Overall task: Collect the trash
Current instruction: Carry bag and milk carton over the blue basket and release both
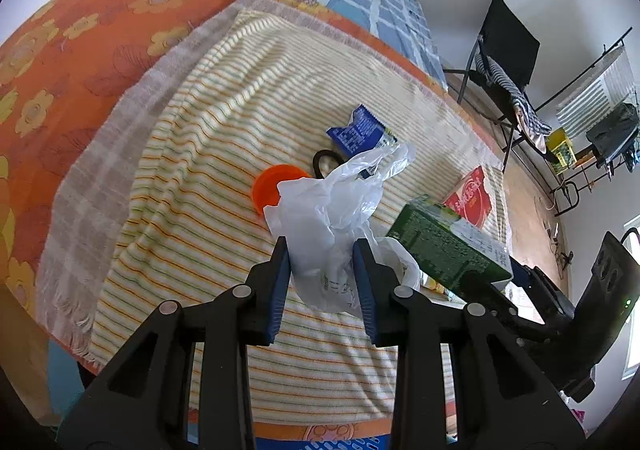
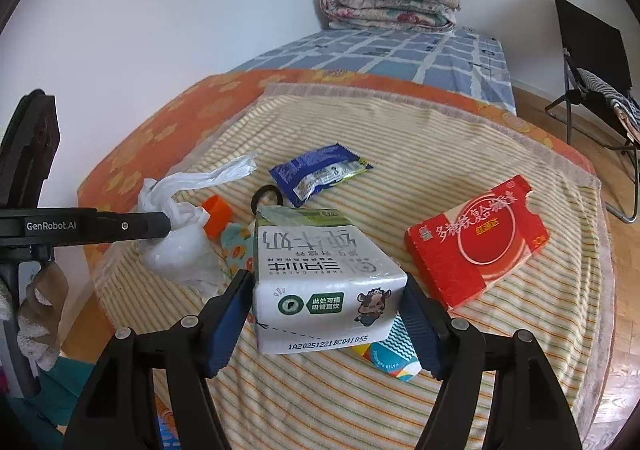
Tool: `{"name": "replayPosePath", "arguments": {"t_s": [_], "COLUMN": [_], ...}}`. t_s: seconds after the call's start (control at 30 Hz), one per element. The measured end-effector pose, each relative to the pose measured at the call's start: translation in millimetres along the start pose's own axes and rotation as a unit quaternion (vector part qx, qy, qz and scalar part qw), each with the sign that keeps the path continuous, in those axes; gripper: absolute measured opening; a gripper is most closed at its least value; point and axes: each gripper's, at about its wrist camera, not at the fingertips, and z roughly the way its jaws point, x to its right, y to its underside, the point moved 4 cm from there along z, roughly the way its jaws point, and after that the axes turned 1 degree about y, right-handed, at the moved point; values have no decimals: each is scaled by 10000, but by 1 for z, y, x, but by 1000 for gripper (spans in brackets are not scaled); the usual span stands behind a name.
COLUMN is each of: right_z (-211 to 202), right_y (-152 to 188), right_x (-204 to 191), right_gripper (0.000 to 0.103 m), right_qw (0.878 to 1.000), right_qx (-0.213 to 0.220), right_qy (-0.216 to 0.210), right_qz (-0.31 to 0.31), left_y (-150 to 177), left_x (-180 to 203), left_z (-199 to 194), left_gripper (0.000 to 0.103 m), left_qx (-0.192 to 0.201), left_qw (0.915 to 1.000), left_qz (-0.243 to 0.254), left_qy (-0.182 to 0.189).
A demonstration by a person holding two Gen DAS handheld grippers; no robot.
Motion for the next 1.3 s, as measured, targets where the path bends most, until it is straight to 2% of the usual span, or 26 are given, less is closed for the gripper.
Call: {"name": "replayPosePath", "arguments": {"t_s": [0.4,0.67,0.9,1.03,1.3], "right_z": [-56,-96,-129,-147,-164], "right_y": [7,24,47,64,107], "right_x": [-6,-19,-34,-45,-61], "right_gripper": [74,74,74,74,74], "right_qw": [9994,9990,9988,9983,9986], "right_qx": [299,389,444,428,280], "right_qy": [-77,-195,-228,-392,-439], "right_qz": [175,125,10,-32,-118], "left_y": [16,43,72,91,122], "left_x": [7,17,27,32,37], "left_z": [-39,-64,-80,-85,-88], "left_gripper": [31,31,31,31,31], "left_qx": [241,382,491,466,338], "left_qw": [9987,9940,9857,9808,9770], "left_qz": [442,1021,1612,1891,2104], "left_qy": [82,44,-27,-16,78]}}
